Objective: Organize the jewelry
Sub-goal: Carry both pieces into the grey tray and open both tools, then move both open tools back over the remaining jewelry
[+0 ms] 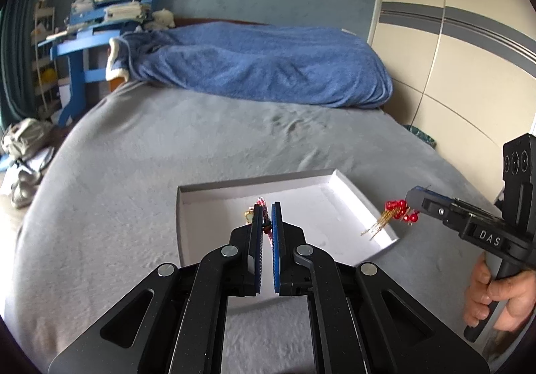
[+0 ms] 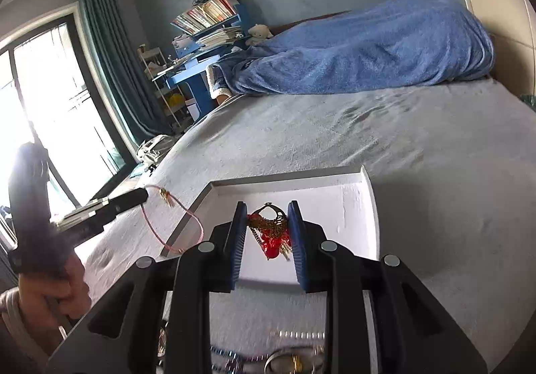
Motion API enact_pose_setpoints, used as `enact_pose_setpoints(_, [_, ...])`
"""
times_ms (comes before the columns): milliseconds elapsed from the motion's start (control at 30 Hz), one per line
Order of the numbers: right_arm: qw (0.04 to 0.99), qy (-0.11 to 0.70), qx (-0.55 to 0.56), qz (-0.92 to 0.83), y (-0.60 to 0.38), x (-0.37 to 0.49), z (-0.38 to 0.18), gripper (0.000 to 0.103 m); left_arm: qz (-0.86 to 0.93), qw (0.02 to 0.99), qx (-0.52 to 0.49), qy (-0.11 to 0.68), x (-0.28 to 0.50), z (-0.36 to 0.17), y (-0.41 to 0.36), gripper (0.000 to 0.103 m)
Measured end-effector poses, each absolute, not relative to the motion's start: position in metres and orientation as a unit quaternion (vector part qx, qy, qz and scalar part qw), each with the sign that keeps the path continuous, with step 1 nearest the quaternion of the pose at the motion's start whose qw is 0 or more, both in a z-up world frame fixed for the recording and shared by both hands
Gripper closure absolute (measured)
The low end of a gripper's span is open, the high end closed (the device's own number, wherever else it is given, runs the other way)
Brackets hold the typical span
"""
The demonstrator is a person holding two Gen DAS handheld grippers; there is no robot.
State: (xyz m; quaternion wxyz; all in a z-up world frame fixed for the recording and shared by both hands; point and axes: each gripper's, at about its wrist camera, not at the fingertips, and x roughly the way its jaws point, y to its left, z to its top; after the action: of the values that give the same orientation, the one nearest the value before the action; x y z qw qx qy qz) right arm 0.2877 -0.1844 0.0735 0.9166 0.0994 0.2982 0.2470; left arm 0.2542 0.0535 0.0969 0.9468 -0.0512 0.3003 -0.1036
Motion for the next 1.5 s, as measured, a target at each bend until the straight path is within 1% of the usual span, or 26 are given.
enact_pose_setpoints(233, [0.908, 0.355, 0.062, 0.213, -0.174, 0.322, 0.03, 0.078, -0.087, 0.931, -0.044, 0.351, 0.282, 0.051, 0.057, 0.097])
enact_pose_setpoints(433, [0.9, 0.393, 0.034, 0.182, -0.177, 0.327, 0.003, 0.078, -0.078, 0.922, -0.029, 0.379, 0.287, 0.032, 0.054, 0.097])
enact_pose_setpoints(467, [0.901, 0.395, 0.03, 0.176, -0.179, 0.327, 0.001, 0.077, -0.075, 0.921, -0.024, 0.382, 0.286, 0.03, 0.052, 0.096])
enact_pose_setpoints(500, [0.902, 0.395, 0.029, 0.173, -0.179, 0.328, -0.001, 0.076, -0.072, 0.92, -0.022, 0.385, 0.285, 0.029, 0.052, 0.087])
enact_pose_setpoints(533, [0.902, 0.395, 0.028, 0.17, -0.18, 0.327, -0.001, 0.073, -0.067, 0.921, -0.021, 0.384, 0.282, 0.028, 0.051, 0.081])
enact_pose_setpoints(600, [0.907, 0.386, 0.031, 0.166, -0.183, 0.322, 0.001, 0.053, -0.062, 0.923, -0.023, 0.379, 0.277, 0.029, 0.051, 0.057])
enact_pose_setpoints(633, [0.908, 0.384, 0.035, 0.167, -0.185, 0.32, 0.003, 0.051, -0.063, 0.924, -0.025, 0.375, 0.274, 0.031, 0.05, 0.052])
enact_pose_setpoints(667, [0.909, 0.381, 0.038, 0.167, -0.188, 0.318, 0.005, 0.049, -0.062, 0.926, -0.026, 0.372, 0.271, 0.033, 0.05, 0.042])
enact_pose_setpoints(700, [0.911, 0.376, 0.04, 0.163, -0.191, 0.313, 0.007, 0.048, -0.06, 0.928, -0.027, 0.367, 0.266, 0.035, 0.051, 0.035])
enact_pose_setpoints(767, [0.915, 0.37, 0.046, 0.156, -0.197, 0.306, 0.011, 0.045, -0.057, 0.931, -0.027, 0.359, 0.258, 0.04, 0.051, 0.031])
enact_pose_setpoints(867, [0.918, 0.364, 0.056, 0.145, -0.207, 0.294, 0.015, 0.044, -0.055, 0.934, -0.023, 0.352, 0.244, 0.046, 0.05, 0.025])
enact_pose_setpoints(1167, [0.915, 0.37, 0.092, 0.133, -0.221, 0.259, 0.009, 0.043, -0.055, 0.931, -0.041, 0.36, 0.198, 0.044, 0.052, 0.021])
enact_pose_setpoints(1500, [0.908, 0.383, 0.116, 0.124, -0.225, 0.226, -0.006, 0.043, -0.055, 0.921, -0.014, 0.385, 0.169, 0.026, 0.042, 0.019])
